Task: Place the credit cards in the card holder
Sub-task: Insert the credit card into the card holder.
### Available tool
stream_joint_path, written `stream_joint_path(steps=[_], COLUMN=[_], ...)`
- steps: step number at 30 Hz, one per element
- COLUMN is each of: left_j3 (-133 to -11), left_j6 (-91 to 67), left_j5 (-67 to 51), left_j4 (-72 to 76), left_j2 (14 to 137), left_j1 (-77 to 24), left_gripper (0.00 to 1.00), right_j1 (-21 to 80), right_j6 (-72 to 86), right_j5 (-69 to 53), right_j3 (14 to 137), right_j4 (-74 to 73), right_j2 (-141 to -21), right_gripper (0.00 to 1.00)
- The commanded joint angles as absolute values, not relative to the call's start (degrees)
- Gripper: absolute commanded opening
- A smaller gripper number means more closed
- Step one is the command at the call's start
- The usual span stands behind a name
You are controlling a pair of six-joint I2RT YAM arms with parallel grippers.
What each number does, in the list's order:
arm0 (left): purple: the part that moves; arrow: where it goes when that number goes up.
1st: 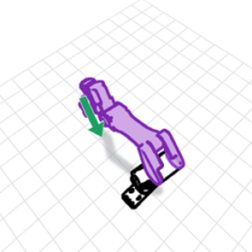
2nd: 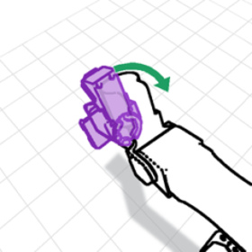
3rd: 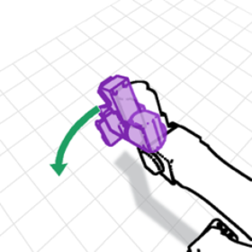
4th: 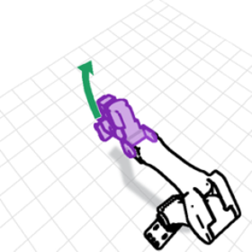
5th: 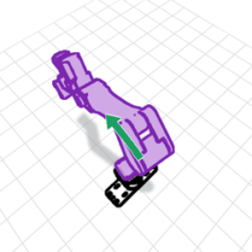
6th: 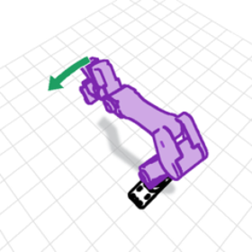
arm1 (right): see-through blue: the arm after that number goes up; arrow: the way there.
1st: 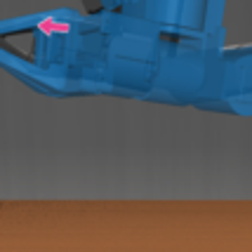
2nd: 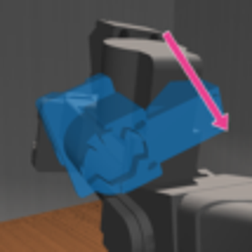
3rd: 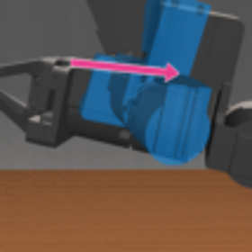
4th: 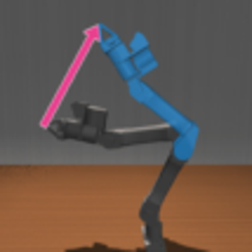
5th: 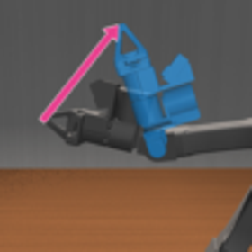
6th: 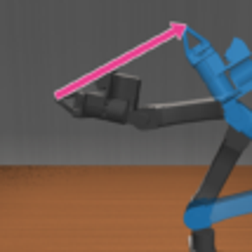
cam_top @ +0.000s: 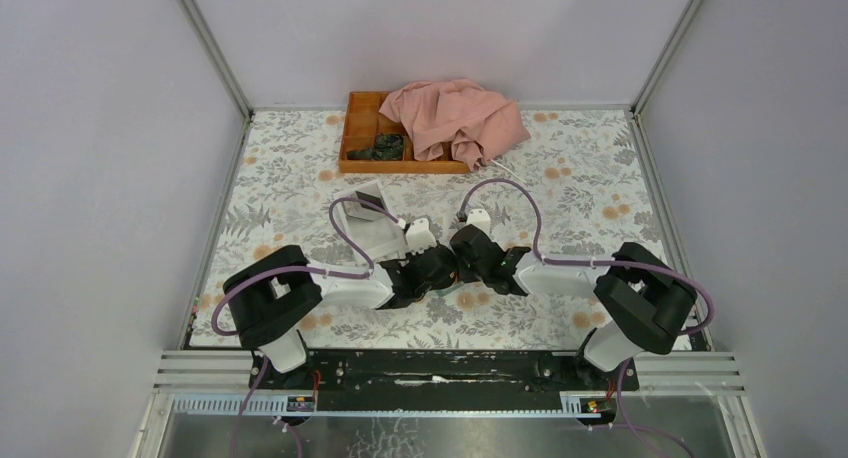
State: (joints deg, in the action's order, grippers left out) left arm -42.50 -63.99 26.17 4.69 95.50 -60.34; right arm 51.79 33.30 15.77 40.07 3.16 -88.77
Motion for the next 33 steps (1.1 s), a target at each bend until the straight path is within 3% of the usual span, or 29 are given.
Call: stream_joint_path(steps=[1, 16, 26, 33], left_j3=[-40.59, -41.49, -41.05, -40.76], left_j6=[-63.55, -62.91, -63.28, -63.13], left_j5=[25.19, 25.81, 26.06, 26.96], left_j4=[0.24, -0.85, -0.93, -1.58], left_j2=[96.68, 96.75, 95.96, 94.99], left_j1=[-60.56, -60.58, -60.6, -60.57], left_gripper=[0.0, 0.0, 0.0, 0.0], right_j1=[52.78, 52.96, 54.62, 55.2], right_j6=[32.55, 31.43, 29.52, 29.6], right_j5=[21.69, 29.12, 24.98, 24.45], right_j3=[42.3, 43.72, 43.94, 43.27], right_j4=[0.62, -3.32, -0.18, 0.56], right_j2=[-89.91, -90.35, -88.83, -84.37], right_gripper=[0.0, 0.0, 0.0, 0.12])
